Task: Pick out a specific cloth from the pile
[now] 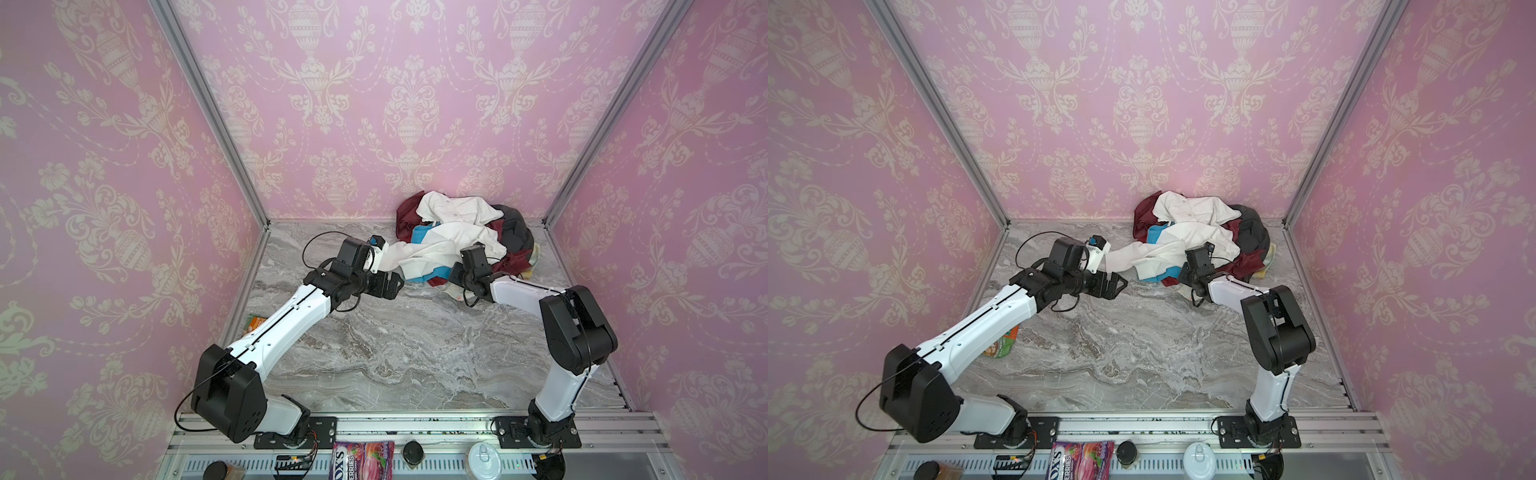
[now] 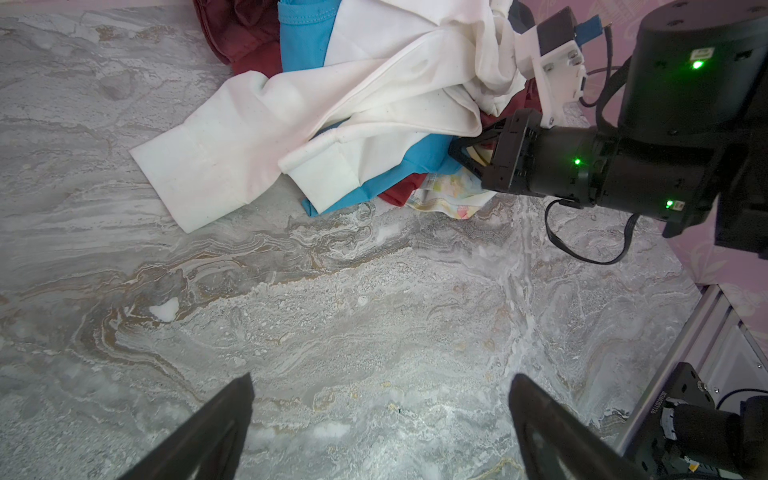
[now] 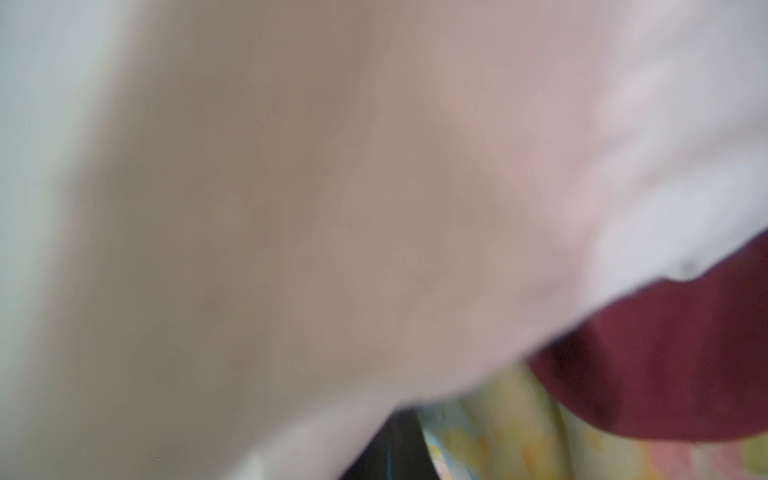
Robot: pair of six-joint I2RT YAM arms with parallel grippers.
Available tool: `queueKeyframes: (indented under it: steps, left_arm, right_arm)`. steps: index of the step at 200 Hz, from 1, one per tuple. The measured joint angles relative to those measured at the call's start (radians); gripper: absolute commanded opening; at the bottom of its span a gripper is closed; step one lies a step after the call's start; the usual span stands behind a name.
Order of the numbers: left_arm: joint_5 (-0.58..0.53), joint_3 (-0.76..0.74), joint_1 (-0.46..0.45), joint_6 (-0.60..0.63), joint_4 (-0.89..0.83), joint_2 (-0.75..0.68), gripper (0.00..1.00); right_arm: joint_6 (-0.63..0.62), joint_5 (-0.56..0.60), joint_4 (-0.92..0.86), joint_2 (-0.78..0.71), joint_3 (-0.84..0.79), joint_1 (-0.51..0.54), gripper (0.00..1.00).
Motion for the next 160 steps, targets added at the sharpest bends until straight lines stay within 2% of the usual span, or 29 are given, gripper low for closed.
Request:
queueKeyframes:
  steps: [47, 72, 113, 160]
  left_arm:
    - [0.0, -0.01, 0.0, 0.0, 0.01, 0.0, 0.99]
    - [0.001, -0.01, 0.0, -0.003, 0.026, 0.0, 0.98]
    - [0.002, -0.007, 0.0, -0.04, 0.067, 0.003, 0.98]
    - [0.004, 0.025, 0.0, -0.077, 0.114, 0.036, 0.97]
  right_arm:
    - [0.0, -0.009, -0.041, -0.072, 0.008, -0.001, 0.0]
    - [0.0, -0.012, -0.101, -0.142, 0.068, -0.004, 0.0]
    - [-0.009, -0.026, -0.209, -0.206, 0.311, -0.032, 0.0]
    - [-0.04, -0.058, -0.321, -0.163, 0.665, -0.079, 0.0]
